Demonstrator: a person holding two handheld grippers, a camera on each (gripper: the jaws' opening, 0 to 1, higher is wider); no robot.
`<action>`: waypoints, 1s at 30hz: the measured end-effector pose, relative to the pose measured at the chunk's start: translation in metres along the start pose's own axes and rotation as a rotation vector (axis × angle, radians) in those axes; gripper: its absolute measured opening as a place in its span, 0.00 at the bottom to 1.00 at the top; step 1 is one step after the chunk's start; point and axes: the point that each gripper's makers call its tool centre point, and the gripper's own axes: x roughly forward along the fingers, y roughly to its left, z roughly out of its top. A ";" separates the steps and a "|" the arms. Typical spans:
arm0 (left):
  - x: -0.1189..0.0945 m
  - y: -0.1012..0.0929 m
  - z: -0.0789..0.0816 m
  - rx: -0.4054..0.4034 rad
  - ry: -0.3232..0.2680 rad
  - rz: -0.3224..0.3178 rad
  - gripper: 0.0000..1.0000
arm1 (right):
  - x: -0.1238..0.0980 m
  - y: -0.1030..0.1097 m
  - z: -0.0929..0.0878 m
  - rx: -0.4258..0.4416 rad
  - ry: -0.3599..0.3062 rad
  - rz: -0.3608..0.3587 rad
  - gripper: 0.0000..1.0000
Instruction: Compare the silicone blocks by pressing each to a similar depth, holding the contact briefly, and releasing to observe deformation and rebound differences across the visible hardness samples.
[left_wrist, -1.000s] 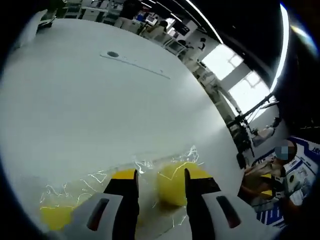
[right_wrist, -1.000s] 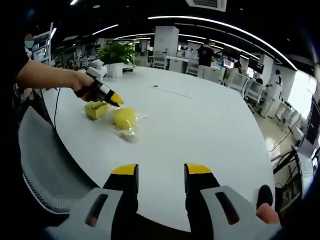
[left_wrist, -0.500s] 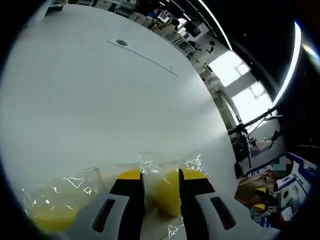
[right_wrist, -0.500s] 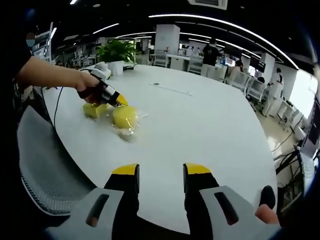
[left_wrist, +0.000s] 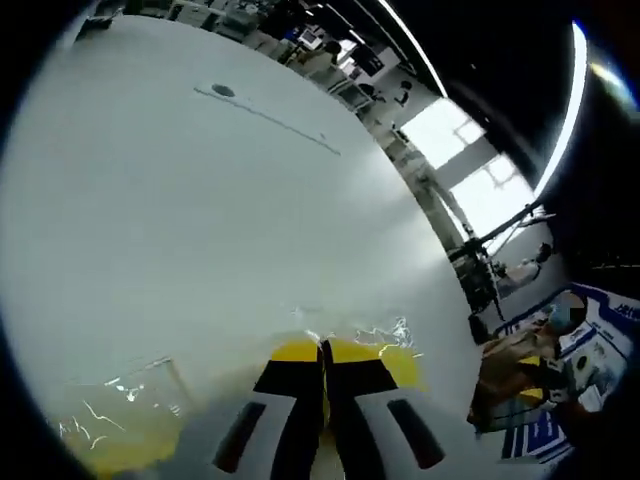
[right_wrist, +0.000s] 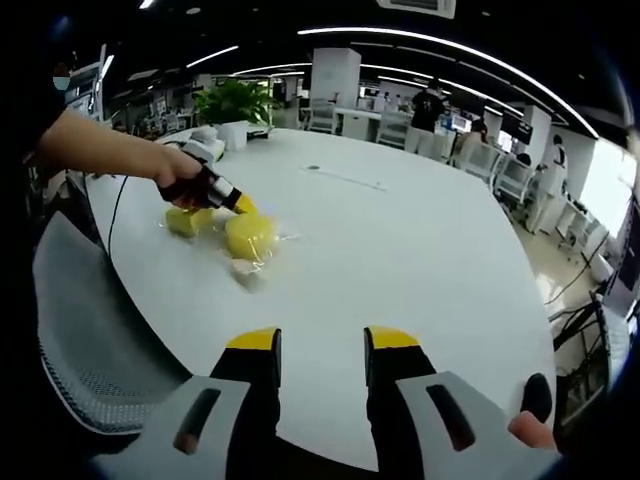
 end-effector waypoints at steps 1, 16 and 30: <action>0.000 -0.001 0.000 -0.044 -0.005 0.003 0.00 | 0.000 0.001 0.000 0.000 0.001 0.003 0.28; -0.049 -0.079 0.013 0.185 -0.176 -0.248 0.00 | -0.012 0.002 0.007 -0.026 -0.024 -0.014 0.28; -0.095 -0.110 0.008 0.468 -0.228 -0.265 0.00 | -0.028 0.016 0.009 -0.069 -0.040 -0.004 0.28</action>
